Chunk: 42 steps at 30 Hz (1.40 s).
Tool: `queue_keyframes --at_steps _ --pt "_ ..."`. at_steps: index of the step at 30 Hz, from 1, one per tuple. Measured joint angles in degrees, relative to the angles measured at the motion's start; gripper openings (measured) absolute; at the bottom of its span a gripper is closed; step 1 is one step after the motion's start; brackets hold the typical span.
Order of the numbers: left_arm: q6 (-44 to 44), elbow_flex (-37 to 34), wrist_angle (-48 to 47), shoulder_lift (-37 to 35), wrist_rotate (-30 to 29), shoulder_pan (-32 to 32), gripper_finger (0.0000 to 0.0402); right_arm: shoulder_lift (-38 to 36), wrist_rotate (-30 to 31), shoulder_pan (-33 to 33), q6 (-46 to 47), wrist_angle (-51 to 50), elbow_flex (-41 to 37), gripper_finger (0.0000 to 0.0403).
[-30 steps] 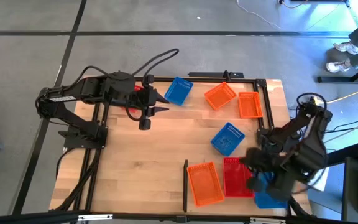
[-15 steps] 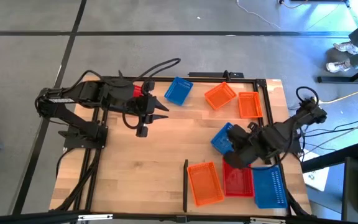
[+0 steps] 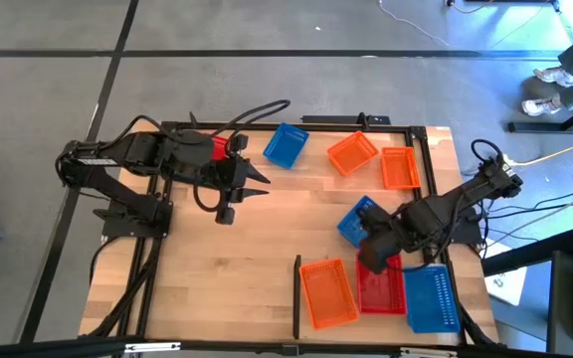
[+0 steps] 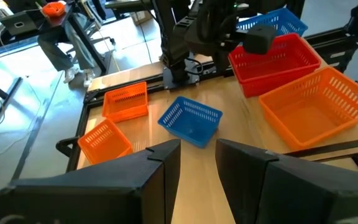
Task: Stack baskets on shelf by color
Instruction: Stack the bottom red basket on top of the red basket on the shelf, then stack the top blue basket on top of the blue basket on the shelf
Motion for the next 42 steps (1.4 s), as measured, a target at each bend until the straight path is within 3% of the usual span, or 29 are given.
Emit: queue_keyframes --at_steps 13,20,25,29,33,42 --pt "0.0 0.0 -0.9 0.0 0.0 0.0 0.0094 0.0 -3.8 0.2 -2.8 3.2 0.0 0.0" --pt "-2.6 0.0 -1.1 0.0 0.0 0.3 0.0094 0.0 9.3 -0.4 -2.4 -2.5 2.4 0.0" --pt "-16.4 0.0 -4.6 0.0 -0.8 3.1 0.0094 -0.5 17.3 -1.2 -3.9 -2.2 5.8 0.0" --pt "-34.1 0.0 -19.7 0.0 -6.7 7.6 0.0094 -2.8 24.5 -1.2 -7.9 -2.2 9.0 0.0" --pt "-44.8 0.0 -31.7 1.1 -9.1 12.0 0.0094 -7.0 29.9 -1.2 -11.9 -2.2 10.7 0.0" --pt "-58.1 0.1 -34.0 3.2 -8.1 20.9 0.0094 -17.7 35.1 -1.4 -17.2 -2.4 10.1 0.0"
